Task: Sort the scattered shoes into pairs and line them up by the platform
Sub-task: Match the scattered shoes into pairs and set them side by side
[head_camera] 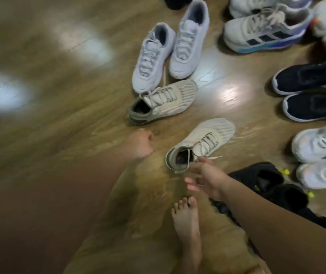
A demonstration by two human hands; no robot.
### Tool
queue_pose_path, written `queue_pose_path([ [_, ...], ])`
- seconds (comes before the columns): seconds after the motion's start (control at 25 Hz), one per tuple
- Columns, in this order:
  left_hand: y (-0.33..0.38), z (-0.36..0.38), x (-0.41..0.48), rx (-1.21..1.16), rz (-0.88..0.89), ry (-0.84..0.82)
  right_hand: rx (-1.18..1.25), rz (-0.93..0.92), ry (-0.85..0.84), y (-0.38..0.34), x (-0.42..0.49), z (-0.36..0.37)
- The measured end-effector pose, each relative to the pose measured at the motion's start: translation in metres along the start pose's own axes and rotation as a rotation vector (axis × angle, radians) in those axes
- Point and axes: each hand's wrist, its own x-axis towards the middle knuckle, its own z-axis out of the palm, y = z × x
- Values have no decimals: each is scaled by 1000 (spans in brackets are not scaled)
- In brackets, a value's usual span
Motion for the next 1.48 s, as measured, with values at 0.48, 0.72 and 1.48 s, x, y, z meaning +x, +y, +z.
queue_pose_path([
  [0.48,35,-49,49,-1504,-296,-76,1077,78,-120,-24,40,35],
  [0.72,57,-43,61,-1623,-233,95,1178,0,43,-34,31,-7],
  [1.48,116,201,-53,64,-227,-11,-1326,-802,436,-60,-44,-154],
])
